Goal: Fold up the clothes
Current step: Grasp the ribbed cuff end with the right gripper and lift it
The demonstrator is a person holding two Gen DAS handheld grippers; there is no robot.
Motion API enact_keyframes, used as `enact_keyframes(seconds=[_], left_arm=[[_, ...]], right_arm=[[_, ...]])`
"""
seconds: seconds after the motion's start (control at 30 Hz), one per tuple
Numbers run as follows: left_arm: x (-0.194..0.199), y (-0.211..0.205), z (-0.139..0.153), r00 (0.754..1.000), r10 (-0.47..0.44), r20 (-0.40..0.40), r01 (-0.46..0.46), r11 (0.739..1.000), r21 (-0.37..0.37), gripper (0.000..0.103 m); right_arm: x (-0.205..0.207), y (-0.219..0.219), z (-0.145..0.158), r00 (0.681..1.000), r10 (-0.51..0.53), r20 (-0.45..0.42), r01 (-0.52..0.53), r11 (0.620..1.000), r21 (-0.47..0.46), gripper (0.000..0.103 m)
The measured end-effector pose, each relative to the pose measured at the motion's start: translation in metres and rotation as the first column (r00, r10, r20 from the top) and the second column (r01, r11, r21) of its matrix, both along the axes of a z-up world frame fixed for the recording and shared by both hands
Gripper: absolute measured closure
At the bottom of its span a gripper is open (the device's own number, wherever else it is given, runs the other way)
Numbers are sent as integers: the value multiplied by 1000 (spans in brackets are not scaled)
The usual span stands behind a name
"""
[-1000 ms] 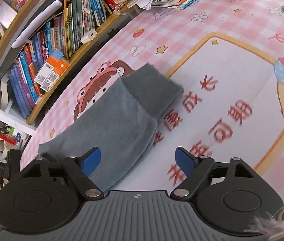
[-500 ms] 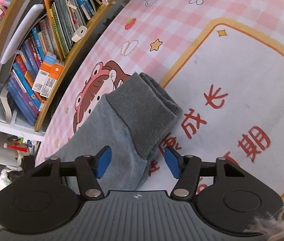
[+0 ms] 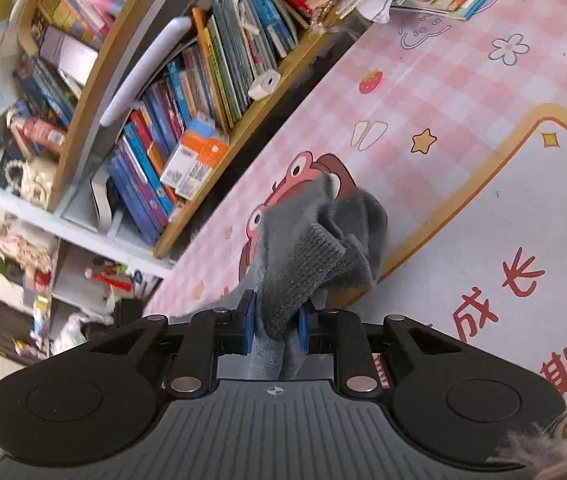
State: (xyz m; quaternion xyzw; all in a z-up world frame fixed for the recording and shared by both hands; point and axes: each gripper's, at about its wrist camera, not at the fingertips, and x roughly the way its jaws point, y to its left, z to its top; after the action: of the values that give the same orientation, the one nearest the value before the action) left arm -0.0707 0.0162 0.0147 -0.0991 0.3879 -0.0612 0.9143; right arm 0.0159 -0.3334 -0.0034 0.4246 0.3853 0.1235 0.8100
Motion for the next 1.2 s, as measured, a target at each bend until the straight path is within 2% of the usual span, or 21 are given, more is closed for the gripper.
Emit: enact_keyframes(seconds=[0.13, 0.23, 0.27, 0.3, 0.5, 0.57, 0.6, 0.63, 0.67, 0.9, 1.1, 1.2], left_arm=[[0, -3, 0, 1000, -5, -5, 5, 1000, 14, 20], [-3, -1, 1, 1000, 7, -6, -7, 1000, 18, 20], [-3, 0, 1, 1000, 11, -9, -11, 1000, 18, 20], [-4, 0, 1, 1000, 15, -11, -15, 1000, 19, 20], [-7, 2, 2, 1000, 23, -5, -23, 999, 27, 20], [-7, 2, 2, 1000, 27, -2, -27, 999, 27, 20], [-6, 2, 3, 1000, 28, -1, -28, 999, 25, 20], [-6, 1, 3, 1000, 28, 1, -28, 999, 23, 20], [-5, 1, 3, 1000, 27, 3, -27, 999, 21, 20], [0, -7, 2, 1000, -3, 14, 2, 1000, 15, 20], [5, -15, -1, 999, -49, 11, 49, 999, 11, 20], [7, -16, -2, 998, -66, 13, 66, 998, 3, 20]], right_arm=[[5, -6, -24, 991, -41, -124, 44, 999, 20, 83], [8, -10, -37, 978, -73, -194, 78, 997, 22, 71], [8, -10, -39, 977, -81, -200, 87, 996, 21, 59], [8, -11, -41, 975, -90, -204, 96, 995, 21, 56], [19, -1, -40, 981, -75, -176, 75, 997, -7, 54], [23, 4, -37, 984, -62, -169, 53, 997, -56, 60], [24, 7, -36, 984, -56, -167, 41, 995, -92, 67], [26, 10, -35, 985, -49, -167, 28, 992, -127, 81], [25, 8, -36, 985, -50, -164, 29, 992, -126, 83], [5, -27, -30, 976, -172, -137, 153, 978, -138, 86], [-14, -65, -24, 946, -302, -119, 282, 946, -158, 86], [-19, -69, -17, 943, -318, -100, 299, 940, -168, 86]])
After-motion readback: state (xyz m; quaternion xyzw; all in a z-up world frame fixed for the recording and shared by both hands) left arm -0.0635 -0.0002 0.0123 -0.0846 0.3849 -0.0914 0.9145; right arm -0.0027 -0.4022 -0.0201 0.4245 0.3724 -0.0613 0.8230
